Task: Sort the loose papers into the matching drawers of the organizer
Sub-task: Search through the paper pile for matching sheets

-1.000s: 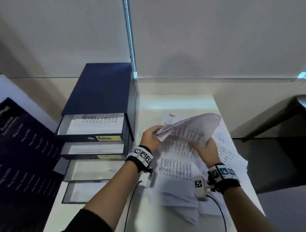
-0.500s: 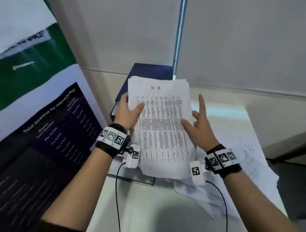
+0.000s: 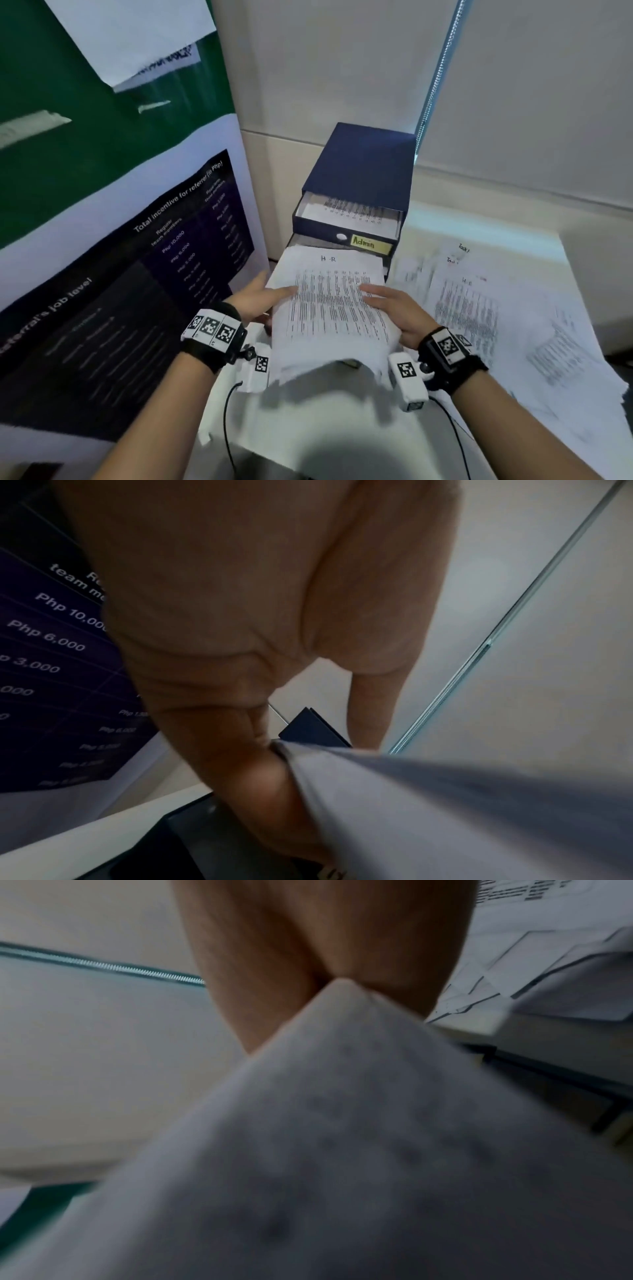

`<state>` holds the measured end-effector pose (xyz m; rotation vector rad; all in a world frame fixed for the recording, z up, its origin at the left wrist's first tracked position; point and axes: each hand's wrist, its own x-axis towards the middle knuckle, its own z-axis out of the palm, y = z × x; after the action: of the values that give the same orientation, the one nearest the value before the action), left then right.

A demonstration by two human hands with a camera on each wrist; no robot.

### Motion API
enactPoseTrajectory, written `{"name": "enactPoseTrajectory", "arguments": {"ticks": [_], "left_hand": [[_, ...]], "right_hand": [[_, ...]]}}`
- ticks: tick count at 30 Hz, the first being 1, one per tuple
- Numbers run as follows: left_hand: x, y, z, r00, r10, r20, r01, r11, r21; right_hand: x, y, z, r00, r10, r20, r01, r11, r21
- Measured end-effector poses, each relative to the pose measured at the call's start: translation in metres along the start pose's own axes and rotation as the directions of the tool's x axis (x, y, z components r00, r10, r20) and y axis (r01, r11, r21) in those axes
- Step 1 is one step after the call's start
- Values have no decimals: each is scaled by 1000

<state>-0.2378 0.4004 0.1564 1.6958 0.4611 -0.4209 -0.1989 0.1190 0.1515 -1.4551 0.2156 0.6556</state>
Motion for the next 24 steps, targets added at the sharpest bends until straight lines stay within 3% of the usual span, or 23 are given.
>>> {"name": "enactPoseTrajectory", "arguments": {"ticks": [4,6,8,11,13,15,20,24], "left_hand": [[10,2,-5,990,30,138,-17,995,-95],[19,5,-3,992,55,110,-41,992,-123],[27,13,2,997,75,8,-73,987,-147],[45,17,11,986,138,-94,-144,987,-66],[55,19,14,966,205,-157,-195,978,74],[58,26,16,959,223,-174,-198,969,147],[70,33,14,996,22,-82,-19,999,39],[86,41,26,961,65,-269,-69,998,-4]], "right_hand": [[22,-16,-4,992,-33,-122,43,996,78],[34,-24,-3,979,-51,-197,64,996,62],[39,-29,-4,973,-65,-220,61,998,-26],[31,-29,-15,998,63,-26,-67,983,-169],[22,-27,-23,972,204,119,-175,961,-214],[21,-30,-27,959,244,143,-204,948,-246],[49,-47,-20,992,27,-121,-37,996,-83],[67,-45,-12,993,-6,-116,1,999,-40]]}}
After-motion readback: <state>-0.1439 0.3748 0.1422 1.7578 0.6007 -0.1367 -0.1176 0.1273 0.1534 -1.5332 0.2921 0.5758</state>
